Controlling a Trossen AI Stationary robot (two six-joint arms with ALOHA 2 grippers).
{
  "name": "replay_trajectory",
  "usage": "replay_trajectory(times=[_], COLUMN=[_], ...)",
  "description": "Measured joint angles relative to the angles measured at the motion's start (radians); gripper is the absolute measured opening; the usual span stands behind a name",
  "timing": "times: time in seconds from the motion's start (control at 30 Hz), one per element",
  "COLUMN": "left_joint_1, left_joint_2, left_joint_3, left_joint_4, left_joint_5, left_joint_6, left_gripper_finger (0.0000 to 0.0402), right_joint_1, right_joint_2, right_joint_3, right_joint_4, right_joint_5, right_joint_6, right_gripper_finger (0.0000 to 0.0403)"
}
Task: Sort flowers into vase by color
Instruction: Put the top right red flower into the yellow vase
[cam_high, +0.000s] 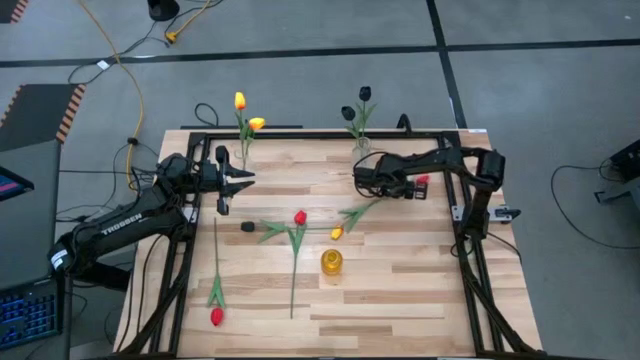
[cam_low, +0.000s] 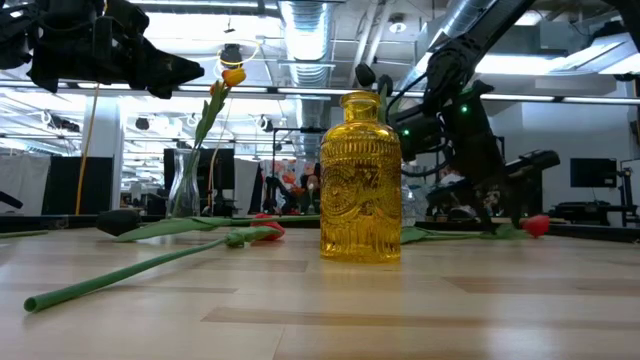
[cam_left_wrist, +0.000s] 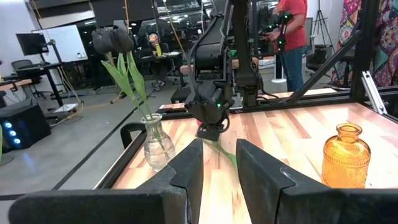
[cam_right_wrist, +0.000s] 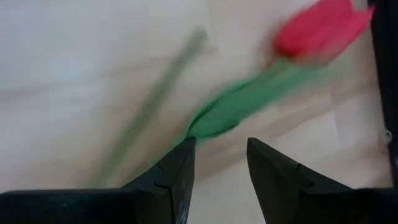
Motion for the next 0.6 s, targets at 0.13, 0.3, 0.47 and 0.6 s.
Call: replay_trajectory(times=[0.13, 0.3, 0.47, 0.6], left_joint_1=[0.000, 0.000, 0.000, 0.000], left_joint_2=[0.000, 0.000, 0.000, 0.000], left_joint_3=[0.000, 0.000, 0.000, 0.000], left_joint_4=[-0.001, -0.007, -0.011, -0.013], left_joint_5=[0.000, 0.000, 0.000, 0.000], left_joint_6=[0.000, 0.000, 0.000, 0.000], left_gripper_finger=[0.0084, 0.0084, 0.0084, 0.0084], right_joint_1=[0.022, 0.052, 0.075, 0.080], right_joint_2=[0.003, -0.002, -0.010, -0.020], right_joint_3=[-0.002, -0.002, 0.024, 0.052], right_joint_4=[-0.009, -0.036, -0.081, -0.087], right_joint_5=[-0.029, -0.026, -0.026, -0.024], right_joint_6=[-0.001, 0.000, 0.001, 0.023], right_gripper_finger=[0.0175, 0.0175, 0.0175, 0.0175])
